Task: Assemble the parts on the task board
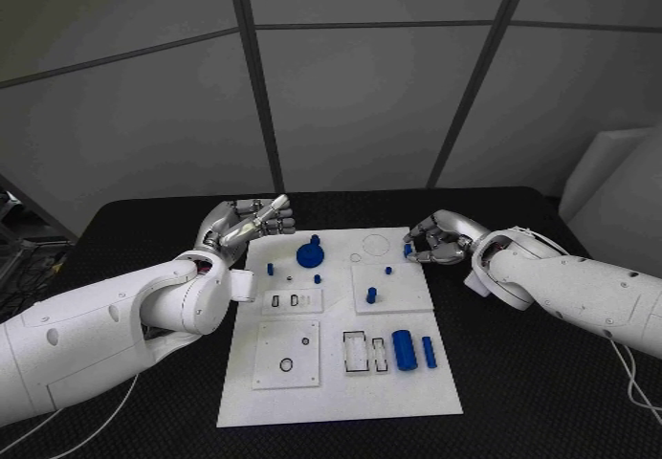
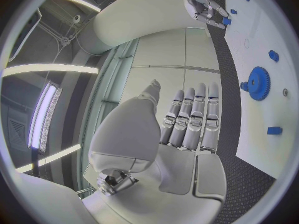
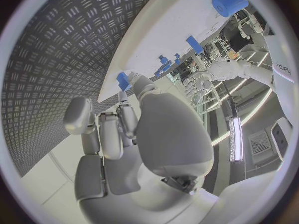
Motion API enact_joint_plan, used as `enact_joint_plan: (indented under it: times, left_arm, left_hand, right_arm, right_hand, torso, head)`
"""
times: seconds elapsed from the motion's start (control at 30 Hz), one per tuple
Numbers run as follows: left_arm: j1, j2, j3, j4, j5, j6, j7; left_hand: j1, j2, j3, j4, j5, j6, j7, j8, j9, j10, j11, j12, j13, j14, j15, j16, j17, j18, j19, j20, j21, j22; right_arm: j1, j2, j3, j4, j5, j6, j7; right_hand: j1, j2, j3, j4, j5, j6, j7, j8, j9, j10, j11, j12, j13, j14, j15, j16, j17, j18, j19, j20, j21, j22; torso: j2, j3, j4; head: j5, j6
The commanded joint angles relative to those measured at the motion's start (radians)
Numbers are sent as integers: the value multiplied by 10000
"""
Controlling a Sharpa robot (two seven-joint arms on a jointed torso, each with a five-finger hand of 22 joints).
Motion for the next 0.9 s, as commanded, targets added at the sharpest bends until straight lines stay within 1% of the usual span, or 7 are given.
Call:
enact_joint_plan:
  times: [0.03,0.1,0.17,0.3,0.47,0.6,0.9]
  left_arm:
    - [13,10,8,4,-60,117,36]
    - [13,10,8,4,-60,113,35]
    - [13,11,8,4,-60,111,35]
    - [13,12,8,-1,-60,106,33]
    - [14,15,8,-11,-60,110,28]
    - [14,11,8,-10,-60,104,9]
    - [14,11,8,-25,-60,101,-25]
  left_hand:
    - [20,87,-10,-72,-33,-28,46,-59,-10,-49,8,-43,-16,-66,-10,-58,17,-68,-57,-9,42,12]
    - [20,87,-10,-72,-33,-28,46,-59,-10,-49,8,-43,-16,-66,-10,-58,17,-68,-57,-9,42,12]
    - [26,106,-1,-81,-34,-28,45,-61,-9,-54,6,-39,-15,-69,-9,-71,22,-66,-68,-6,47,15]
    - [29,117,5,-83,-34,-28,45,-62,-8,-56,6,-38,-14,-69,-8,-75,24,-66,-72,-4,49,15]
    - [29,117,5,-83,-34,-28,45,-62,-8,-56,6,-38,-14,-69,-8,-75,24,-66,-72,-4,49,15]
    - [30,128,9,-86,-34,-28,46,-63,-7,-59,7,-37,-14,-68,-8,-80,27,-65,-76,-3,51,17]
    - [30,128,9,-86,-34,-28,46,-63,-7,-59,7,-37,-14,-68,-8,-80,27,-65,-76,-3,51,17]
  right_arm:
    - [6,50,4,-52,-63,71,-71]
    - [2,87,4,-83,-51,14,-86]
    - [-1,117,4,-107,-43,-32,-111]
    - [-5,179,4,-165,-34,-22,-175]
    - [-9,216,4,-194,-102,43,-236]
    - [-10,221,5,-213,-140,71,-271]
    - [-10,230,5,-228,-159,105,-323]
  right_hand:
    - [-3,165,19,-39,-57,123,-23,46,14,67,-18,58,43,664,-6,64,740,15,83,-2,58,40]
    - [-45,250,49,-14,-68,173,-30,57,9,80,-24,75,59,670,-12,75,766,12,97,-9,69,58]
    - [-53,315,86,-12,-108,204,-35,58,2,101,-30,105,92,681,-17,96,813,5,120,-14,87,91]
    - [-55,356,117,-24,-169,245,-43,64,-4,131,-37,150,139,695,-22,124,878,-8,164,-19,122,156]
    - [-54,366,131,-37,-197,276,-50,70,-5,148,-43,175,166,700,-26,133,898,-11,175,-23,132,173]
    - [-56,371,141,-49,-229,306,-56,77,-6,159,-47,193,184,704,-29,141,915,-14,187,-26,142,190]
    - [-66,374,143,-51,-249,321,-58,80,-8,158,-49,192,183,704,-31,141,915,-15,189,-28,144,193]
  torso:
    - [-3,6,1]
    - [-5,3,3]
    - [-10,7,-1]
    - [-9,8,2]
    - [-9,20,1]
    - [-3,14,-10]
    - [-6,23,-4]
  head:
    - [24,-15]
    - [71,-15]
    - [100,-24]
    - [77,-44]
    - [85,-59]
    - [82,-75]
    - [56,-87]
